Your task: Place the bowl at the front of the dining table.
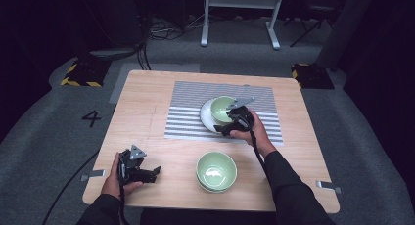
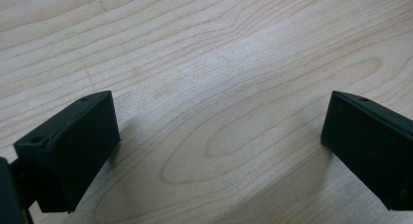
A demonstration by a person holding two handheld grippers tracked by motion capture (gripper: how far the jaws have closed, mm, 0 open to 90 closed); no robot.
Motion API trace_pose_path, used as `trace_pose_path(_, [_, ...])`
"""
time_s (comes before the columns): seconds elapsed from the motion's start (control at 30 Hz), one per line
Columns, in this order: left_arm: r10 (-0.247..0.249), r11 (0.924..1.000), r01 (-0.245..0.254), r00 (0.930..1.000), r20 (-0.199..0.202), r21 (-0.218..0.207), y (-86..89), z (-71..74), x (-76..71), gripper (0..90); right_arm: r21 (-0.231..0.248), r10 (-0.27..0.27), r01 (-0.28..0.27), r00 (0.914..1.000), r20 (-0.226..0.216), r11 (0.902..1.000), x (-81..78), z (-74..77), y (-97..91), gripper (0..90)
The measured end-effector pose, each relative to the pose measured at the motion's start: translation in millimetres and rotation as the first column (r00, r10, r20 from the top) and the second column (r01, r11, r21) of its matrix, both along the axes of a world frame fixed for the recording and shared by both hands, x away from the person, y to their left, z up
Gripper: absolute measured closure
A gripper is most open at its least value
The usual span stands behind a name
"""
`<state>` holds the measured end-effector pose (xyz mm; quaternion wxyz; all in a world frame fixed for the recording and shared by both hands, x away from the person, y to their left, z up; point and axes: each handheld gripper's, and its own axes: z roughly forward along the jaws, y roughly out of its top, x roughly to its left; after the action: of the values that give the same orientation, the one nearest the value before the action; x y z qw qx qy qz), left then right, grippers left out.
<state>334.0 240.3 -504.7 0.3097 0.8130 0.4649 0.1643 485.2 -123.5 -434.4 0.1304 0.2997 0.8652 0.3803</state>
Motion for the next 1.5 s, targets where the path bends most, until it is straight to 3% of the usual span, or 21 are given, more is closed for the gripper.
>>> trace_pose_path(0.2, [0.001,1.0,-0.001,1.0,-0.001,-0.002,-0.1,0.0,-0.1,0.4,-0.042,-0.017,0.017,0.9998,0.012,0.999,-3.0,2.5,-0.1,20.0])
trace_pose_path(0.87, [0.001,1.0,-0.001,1.0,0.001,-0.001,-0.1,0.0,0.0,0.4,-0.072,0.005,-0.003,0.9997,0.024,0.9974,-15.3,8.6,-5.2,21.7])
trace_pose_path(1.3, [0.0,1.0,0.0,1.0,0.0,0.0,0.0,0.0,0.0,0.4,-0.116,0.035,-0.026,0.9968,0.072,0.9929,-32.5,17.7,-9.7,22.2])
trace_pose_path(1.5, [0.0,1.0,0.0,1.0,0.0,0.0,0.0,0.0,0.0,0.4,-0.11,0.026,-0.016,0.9956,0.09,0.9938,-38.5,22.7,-18.0,22.5])
